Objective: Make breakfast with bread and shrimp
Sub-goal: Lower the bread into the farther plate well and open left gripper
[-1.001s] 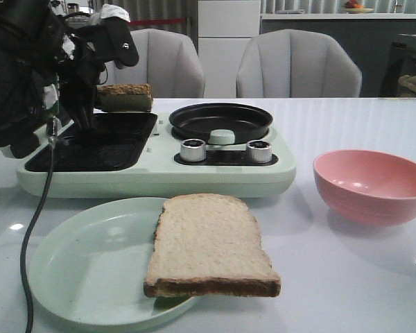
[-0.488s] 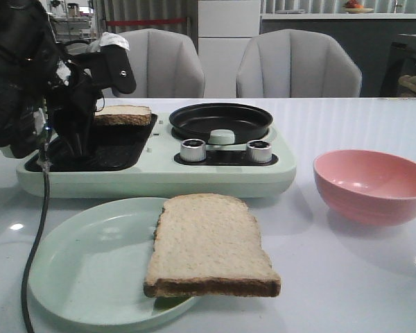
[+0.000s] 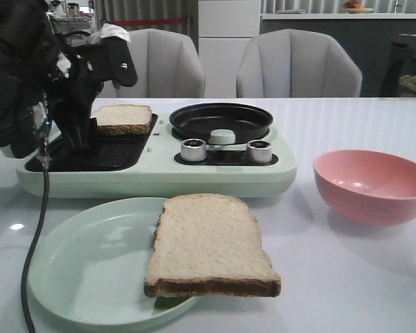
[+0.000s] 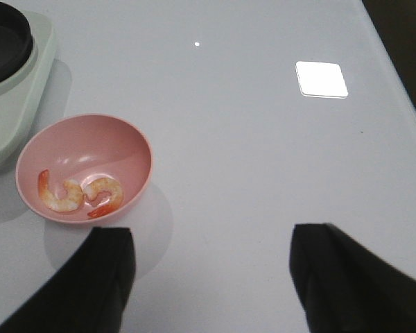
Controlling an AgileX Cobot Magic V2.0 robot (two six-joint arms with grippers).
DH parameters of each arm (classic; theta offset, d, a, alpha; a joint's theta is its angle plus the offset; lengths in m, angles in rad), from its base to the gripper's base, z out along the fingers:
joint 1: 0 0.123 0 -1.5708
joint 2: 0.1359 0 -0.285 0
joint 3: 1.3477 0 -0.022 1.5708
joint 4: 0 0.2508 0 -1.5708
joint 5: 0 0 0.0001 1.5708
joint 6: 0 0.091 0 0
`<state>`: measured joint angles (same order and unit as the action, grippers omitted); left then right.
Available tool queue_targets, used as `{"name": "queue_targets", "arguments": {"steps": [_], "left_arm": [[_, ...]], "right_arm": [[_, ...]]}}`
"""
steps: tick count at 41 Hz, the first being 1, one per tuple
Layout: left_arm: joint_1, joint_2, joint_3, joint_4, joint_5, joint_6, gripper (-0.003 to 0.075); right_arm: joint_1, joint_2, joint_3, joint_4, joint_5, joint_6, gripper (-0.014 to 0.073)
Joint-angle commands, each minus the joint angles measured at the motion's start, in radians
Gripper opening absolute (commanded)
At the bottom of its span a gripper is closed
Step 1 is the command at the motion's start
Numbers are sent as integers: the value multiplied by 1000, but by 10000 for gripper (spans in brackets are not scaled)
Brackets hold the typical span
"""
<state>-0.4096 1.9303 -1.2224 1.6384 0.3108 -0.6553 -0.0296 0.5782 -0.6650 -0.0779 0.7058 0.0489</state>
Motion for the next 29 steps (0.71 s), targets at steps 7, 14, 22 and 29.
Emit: {"name": "queue_targets", "arguments": {"steps": [7,14,22,29], "left_arm": [[-57,-158,-10,-7,31,-6,477],[-98,-222,41,-119,101,7,465],[-140,-306,44,-676,215,425,460],[-165,-434,52,-1020,268,599,459]], "right_arm": [[2,10,-34,-17,-74,-5,577],[2,10,-34,-17,-74,-5,577],[2,10,-34,-17,-74,-5,577],[2,10,-34,-17,-74,-5,577]]}}
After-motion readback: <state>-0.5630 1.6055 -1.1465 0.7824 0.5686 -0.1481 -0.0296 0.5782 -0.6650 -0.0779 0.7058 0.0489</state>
